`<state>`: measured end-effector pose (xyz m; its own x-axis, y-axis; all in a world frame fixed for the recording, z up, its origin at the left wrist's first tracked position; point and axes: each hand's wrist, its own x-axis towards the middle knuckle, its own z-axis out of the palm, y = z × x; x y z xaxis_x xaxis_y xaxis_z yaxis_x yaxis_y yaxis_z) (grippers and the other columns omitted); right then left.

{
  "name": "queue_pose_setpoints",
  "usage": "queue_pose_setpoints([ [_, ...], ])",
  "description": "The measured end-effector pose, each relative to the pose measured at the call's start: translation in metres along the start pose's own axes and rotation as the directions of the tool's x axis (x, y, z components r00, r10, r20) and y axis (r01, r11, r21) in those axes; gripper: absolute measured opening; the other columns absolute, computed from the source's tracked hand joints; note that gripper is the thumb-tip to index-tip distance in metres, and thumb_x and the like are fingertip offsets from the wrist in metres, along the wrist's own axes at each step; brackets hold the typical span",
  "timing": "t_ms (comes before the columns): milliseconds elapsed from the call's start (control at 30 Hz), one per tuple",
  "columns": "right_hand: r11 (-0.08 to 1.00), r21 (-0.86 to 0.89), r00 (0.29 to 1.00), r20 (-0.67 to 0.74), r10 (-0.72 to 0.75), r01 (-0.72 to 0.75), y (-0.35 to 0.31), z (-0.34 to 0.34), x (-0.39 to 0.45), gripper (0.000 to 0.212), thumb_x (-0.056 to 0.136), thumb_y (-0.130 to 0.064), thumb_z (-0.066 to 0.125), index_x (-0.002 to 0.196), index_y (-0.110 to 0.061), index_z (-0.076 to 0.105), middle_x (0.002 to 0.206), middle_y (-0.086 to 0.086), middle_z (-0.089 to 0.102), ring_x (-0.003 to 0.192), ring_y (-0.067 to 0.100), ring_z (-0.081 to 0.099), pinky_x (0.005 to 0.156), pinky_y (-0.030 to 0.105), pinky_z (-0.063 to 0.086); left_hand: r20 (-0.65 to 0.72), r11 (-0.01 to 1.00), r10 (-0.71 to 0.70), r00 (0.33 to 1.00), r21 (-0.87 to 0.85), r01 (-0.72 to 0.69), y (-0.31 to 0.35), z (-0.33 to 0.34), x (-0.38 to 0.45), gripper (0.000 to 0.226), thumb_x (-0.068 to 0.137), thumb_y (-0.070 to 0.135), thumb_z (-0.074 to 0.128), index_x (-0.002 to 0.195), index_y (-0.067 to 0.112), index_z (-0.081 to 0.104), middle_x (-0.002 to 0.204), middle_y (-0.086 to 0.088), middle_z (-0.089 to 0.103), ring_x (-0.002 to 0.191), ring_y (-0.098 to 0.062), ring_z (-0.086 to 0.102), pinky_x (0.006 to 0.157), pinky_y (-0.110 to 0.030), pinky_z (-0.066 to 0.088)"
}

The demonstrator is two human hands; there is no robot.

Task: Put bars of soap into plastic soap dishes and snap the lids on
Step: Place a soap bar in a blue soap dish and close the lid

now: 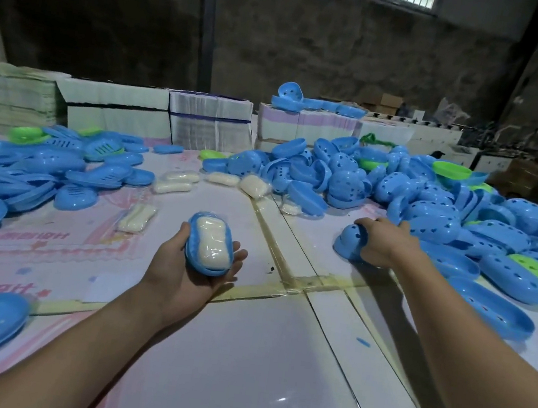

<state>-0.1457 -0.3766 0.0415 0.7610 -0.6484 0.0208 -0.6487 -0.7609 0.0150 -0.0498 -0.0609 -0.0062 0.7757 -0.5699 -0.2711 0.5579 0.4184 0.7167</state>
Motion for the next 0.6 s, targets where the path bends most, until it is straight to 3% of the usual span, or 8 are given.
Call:
queue_pose_setpoints([
  [100, 0.997, 0.077, 1.0, 0.025, -0.005, 0.003, -0.011, -0.001, 0.002, 0.065, 0.076, -0.026, 0.055, 0.138, -0.032, 0.039, 0.139, 0.009, 0.043, 0.133, 0.041, 0.025, 0.103, 0.055, 0.03, 0.01, 1.0, 0.002, 1.0, -0.022, -0.002, 0.0, -0.001, 0.002, 0.063, 0.103, 0.056, 0.038, 0.119, 0.001, 0.064, 0.108, -0.025, 0.074, 0.096, -0.036, 0.074, 0.088, -0.044, 0.053],
  [200, 0.982, 0.175, 0.996, 0.042, -0.075, 0.066, -0.025, -0.001, 0.003, 0.067, 0.069, -0.037, 0.065, 0.132, -0.027, 0.043, 0.124, 0.01, 0.054, 0.121, 0.034, 0.037, 0.096, 0.048, 0.037, 0.012, 1.0, -0.004, 1.0, -0.029, 0.004, 0.0, -0.001, 0.002, 0.063, 0.103, 0.056, 0.038, 0.121, 0.001, 0.063, 0.109, -0.024, 0.074, 0.096, -0.036, 0.074, 0.087, -0.044, 0.053],
  [267, 0.967, 0.233, 0.994, -0.024, -0.102, 0.105, -0.038, 0.002, -0.001, 0.067, 0.067, -0.046, 0.071, 0.127, -0.029, 0.047, 0.116, 0.005, 0.058, 0.107, 0.027, 0.042, 0.09, 0.043, 0.039, 0.013, 0.999, -0.007, 1.0, -0.035, 0.007, 0.0, 0.0, 0.001, 0.062, 0.103, 0.056, 0.038, 0.122, 0.002, 0.063, 0.109, -0.024, 0.074, 0.097, -0.036, 0.074, 0.088, -0.044, 0.053],
  [400, 0.928, 0.296, 0.964, -0.207, -0.167, 0.225, -0.074, 0.004, -0.015, 0.067, 0.067, -0.054, 0.071, 0.125, -0.027, 0.047, 0.11, 0.0, 0.056, 0.105, 0.026, 0.047, 0.082, 0.041, 0.04, 0.007, 0.998, 0.006, 1.0, -0.056, -0.006, 0.002, 0.001, 0.0, 0.061, 0.102, 0.056, 0.039, 0.122, 0.004, 0.063, 0.109, -0.024, 0.074, 0.097, -0.036, 0.074, 0.092, -0.045, 0.051],
  [467, 0.835, 0.463, 0.946, -0.259, -0.194, 0.298, -0.096, -0.002, -0.021, 0.069, 0.07, -0.048, 0.071, 0.131, -0.026, 0.047, 0.107, -0.004, 0.053, 0.103, 0.023, 0.051, 0.081, 0.039, 0.045, 0.004, 0.998, 0.013, 1.0, -0.056, -0.012, 0.003, 0.002, -0.001, 0.062, 0.102, 0.057, 0.039, 0.125, 0.004, 0.063, 0.108, -0.024, 0.074, 0.094, -0.035, 0.075, 0.089, -0.045, 0.054],
  [600, 0.424, 0.847, 0.94, -0.229, -0.254, 0.321, -0.145, -0.015, -0.038, 0.06, 0.072, -0.042, 0.071, 0.129, -0.034, 0.053, 0.1, -0.009, 0.06, 0.089, 0.01, 0.062, 0.072, 0.028, 0.05, -0.008, 0.991, 0.024, 1.0, -0.132, -0.025, 0.007, 0.005, -0.003, 0.057, 0.101, 0.054, 0.045, 0.126, 0.006, 0.063, 0.103, -0.025, 0.072, 0.084, -0.037, 0.074, 0.078, -0.048, 0.062],
])
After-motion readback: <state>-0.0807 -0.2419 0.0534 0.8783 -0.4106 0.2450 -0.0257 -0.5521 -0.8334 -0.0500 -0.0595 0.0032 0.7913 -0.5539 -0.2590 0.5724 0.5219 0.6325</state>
